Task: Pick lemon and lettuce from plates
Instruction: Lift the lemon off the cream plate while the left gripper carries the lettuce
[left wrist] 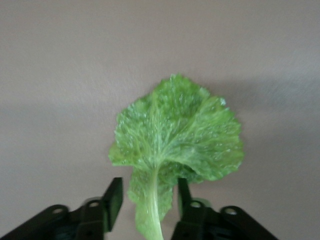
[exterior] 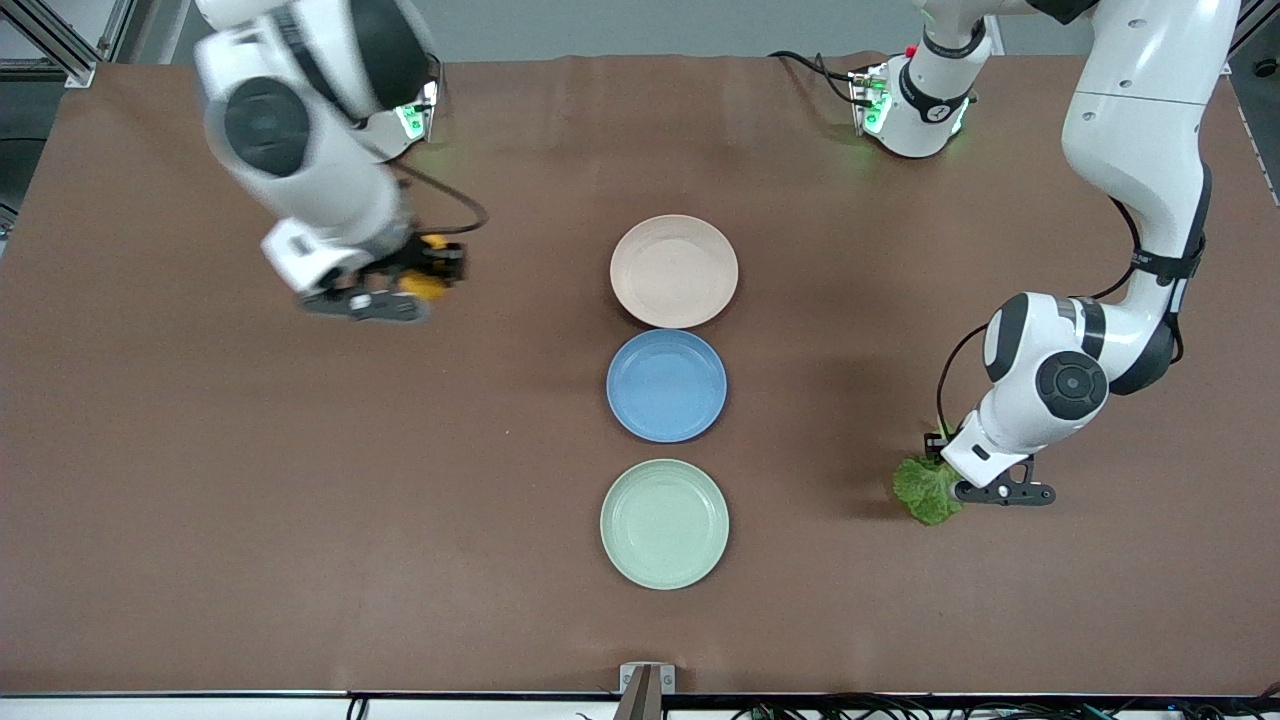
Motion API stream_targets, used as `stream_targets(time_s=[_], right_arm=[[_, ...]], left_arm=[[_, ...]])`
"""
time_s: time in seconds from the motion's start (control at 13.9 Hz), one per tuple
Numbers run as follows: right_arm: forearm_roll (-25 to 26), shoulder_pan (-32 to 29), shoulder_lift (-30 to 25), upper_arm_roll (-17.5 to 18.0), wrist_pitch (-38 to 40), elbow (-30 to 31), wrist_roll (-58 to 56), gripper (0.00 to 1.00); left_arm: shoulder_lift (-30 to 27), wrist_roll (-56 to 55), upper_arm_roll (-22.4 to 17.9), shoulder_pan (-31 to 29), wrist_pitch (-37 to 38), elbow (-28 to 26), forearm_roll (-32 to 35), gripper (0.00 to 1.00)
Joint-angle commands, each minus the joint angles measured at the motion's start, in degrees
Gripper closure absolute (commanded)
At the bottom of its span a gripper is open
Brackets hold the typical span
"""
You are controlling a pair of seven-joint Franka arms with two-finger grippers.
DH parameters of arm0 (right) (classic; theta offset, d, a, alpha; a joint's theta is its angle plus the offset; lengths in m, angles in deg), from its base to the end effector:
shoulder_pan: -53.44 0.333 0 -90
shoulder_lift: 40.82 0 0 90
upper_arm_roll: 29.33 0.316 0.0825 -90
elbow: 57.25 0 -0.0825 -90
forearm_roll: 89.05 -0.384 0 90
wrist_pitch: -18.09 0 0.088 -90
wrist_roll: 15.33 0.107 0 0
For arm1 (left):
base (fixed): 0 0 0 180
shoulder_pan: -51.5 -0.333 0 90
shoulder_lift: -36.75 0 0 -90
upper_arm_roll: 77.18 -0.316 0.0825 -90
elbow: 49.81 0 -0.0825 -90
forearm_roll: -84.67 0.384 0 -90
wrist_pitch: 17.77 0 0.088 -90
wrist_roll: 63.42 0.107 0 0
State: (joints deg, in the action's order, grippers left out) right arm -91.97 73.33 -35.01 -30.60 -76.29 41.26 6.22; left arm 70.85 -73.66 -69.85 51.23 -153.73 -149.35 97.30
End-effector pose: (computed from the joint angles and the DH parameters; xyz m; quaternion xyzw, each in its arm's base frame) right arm 0.5429 0.1888 0.5035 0.9955 -0.0296 -0.0896 0.0072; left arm 0.6692 -0.0722 0.2426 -0.9981 0.0380 -0.0305 0.0387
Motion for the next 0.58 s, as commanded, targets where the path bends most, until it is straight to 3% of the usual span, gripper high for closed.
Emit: stream_targets(time_s=[0.0,0.22,0.36,0.5], right_arm=[[0.02,-14.91,-0.54,1.62,-2.03,4.41,-17.44,0.89],[3.78,-25.48,2.44,1.71,-14.81,10.45,-28.73,0.89],[4.41,-27.97,5.69,1.62,-23.97,14.59,-30.42,0.89],[4.33,-29.37,10.08,1.71,-27.17,14.96,-30.07,0.89]], left_arm=[[-4.99,-0.48,0.58,0.00,4.01,0.75,0.30,0.00],[-10.44,0.39,0.58,-0.35,12.96,4.95,-0.15,0.00],[-12.47,0.48,0.66,-0.35,19.73,10.75,-0.32,0.00],[-14.14,0.31,0.75,0.17,27.81,15.67,-2.42,0.00]])
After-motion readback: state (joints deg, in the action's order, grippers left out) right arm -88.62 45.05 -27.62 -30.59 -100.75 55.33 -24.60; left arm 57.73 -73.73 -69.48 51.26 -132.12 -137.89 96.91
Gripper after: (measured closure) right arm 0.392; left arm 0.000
